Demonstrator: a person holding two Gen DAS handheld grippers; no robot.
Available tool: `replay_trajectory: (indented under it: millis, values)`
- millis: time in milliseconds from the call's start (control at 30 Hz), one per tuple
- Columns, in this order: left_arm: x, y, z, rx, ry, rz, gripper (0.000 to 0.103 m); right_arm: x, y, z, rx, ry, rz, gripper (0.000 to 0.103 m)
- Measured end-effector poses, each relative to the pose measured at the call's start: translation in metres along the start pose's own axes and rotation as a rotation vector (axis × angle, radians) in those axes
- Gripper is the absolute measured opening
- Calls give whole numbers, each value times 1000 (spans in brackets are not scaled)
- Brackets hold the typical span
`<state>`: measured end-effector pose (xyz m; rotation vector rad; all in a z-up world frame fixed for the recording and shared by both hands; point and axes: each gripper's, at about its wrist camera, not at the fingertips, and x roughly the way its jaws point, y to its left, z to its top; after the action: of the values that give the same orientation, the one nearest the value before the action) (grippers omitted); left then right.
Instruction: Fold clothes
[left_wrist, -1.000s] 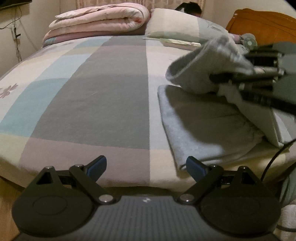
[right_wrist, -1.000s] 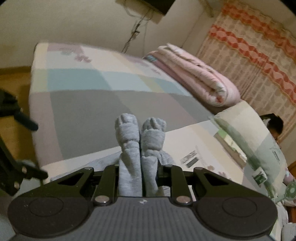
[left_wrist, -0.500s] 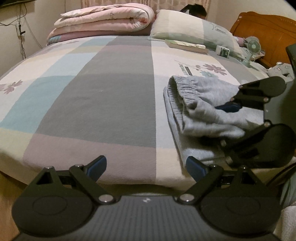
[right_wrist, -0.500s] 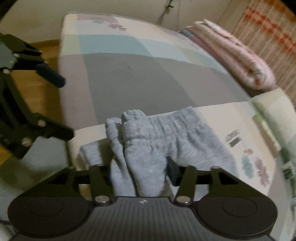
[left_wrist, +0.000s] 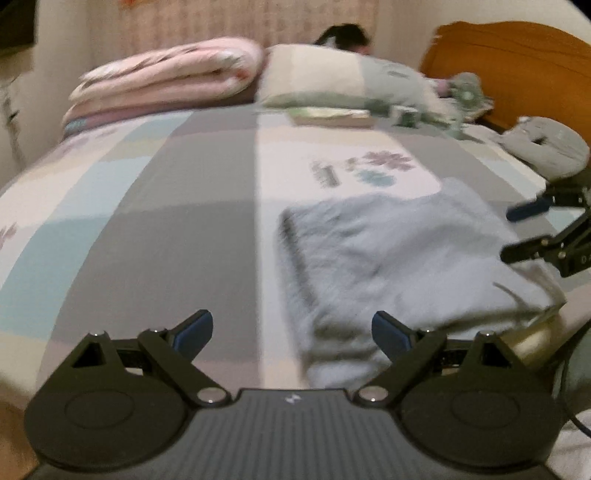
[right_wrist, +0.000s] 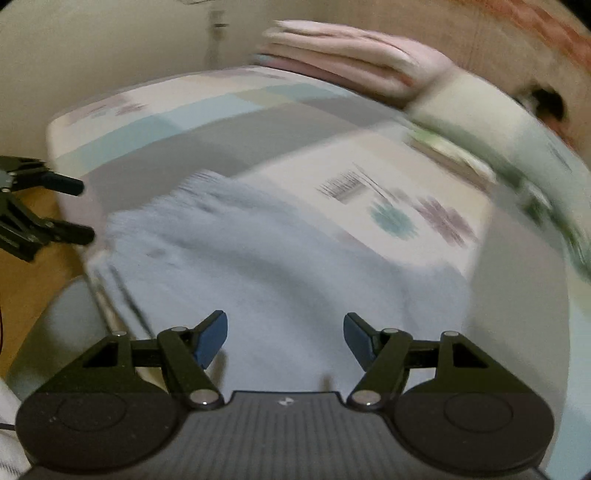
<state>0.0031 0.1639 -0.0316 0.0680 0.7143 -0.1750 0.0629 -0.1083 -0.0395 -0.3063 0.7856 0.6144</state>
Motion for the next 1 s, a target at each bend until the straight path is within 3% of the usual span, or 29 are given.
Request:
replay_trajectory:
  millis: [133,233,333,433,600,700,867,1000]
  values:
    - [21,-33,28,92,-40,-60,95,-2,-28,-33,91,29,32,74]
    - [46,-50,35,108,7,-115,96,8,-33,-52,122,67,35,74]
    - [63,-56,16,131,93,-104,96,13,-33,-71,163,60,73,75]
    - [61,-52,-9,122,128,-86,101,7,-43,-83,217,31,110,75]
    - [45,-41,-13,115,190,-68,102,-2,-46,-72,216,-8,94,75]
    - [36,-43,10,135,134,-59,102,-6,-33,-49,142,-76,78,75]
    - [27,-55,51,190,26,-69,102,18,-1,-12,-5,-114,104,75]
    - [38,-75,76,219,-14,-155,102,41,28,-12,-78,-50,242,75]
